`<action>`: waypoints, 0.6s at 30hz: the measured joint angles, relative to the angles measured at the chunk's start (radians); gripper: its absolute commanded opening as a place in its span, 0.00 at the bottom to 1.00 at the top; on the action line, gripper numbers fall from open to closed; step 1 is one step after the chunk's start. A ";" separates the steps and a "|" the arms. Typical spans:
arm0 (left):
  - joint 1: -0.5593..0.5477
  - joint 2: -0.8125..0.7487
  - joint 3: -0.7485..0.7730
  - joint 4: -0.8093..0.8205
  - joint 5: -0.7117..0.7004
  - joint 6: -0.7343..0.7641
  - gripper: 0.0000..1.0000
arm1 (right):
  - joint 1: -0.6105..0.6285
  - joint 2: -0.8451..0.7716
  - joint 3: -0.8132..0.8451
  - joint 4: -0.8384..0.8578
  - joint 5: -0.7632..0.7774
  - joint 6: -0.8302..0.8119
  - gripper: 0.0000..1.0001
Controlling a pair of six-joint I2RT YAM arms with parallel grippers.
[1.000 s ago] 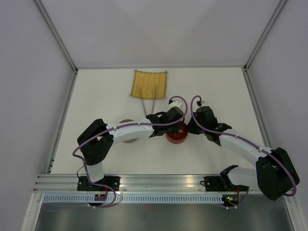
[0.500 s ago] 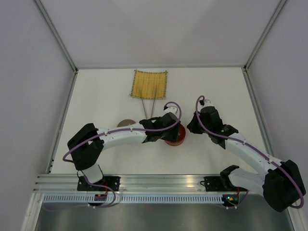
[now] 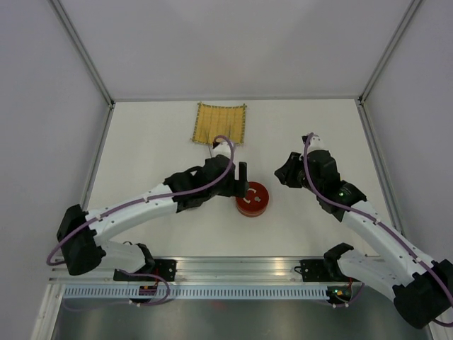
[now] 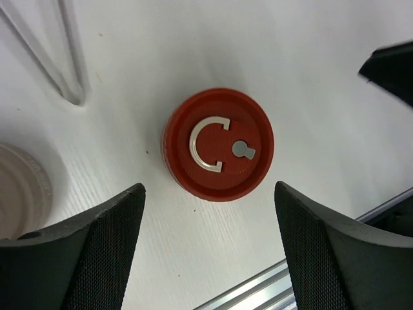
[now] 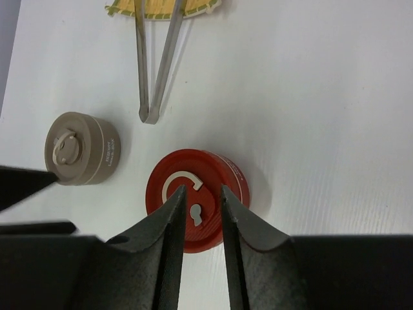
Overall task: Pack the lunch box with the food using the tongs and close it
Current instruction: Close the fastener on the packing box.
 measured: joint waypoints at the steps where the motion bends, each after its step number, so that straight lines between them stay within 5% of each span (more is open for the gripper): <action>1: 0.018 -0.040 -0.005 -0.006 -0.008 0.000 0.85 | 0.000 0.002 -0.001 -0.002 -0.004 -0.001 0.34; 7: 0.237 -0.217 -0.090 -0.051 -0.044 0.029 0.81 | 0.000 0.040 -0.014 0.003 -0.052 -0.002 0.36; 18: 0.362 -0.119 -0.159 -0.193 -0.131 0.082 0.77 | 0.000 0.076 -0.023 0.019 -0.084 -0.002 0.40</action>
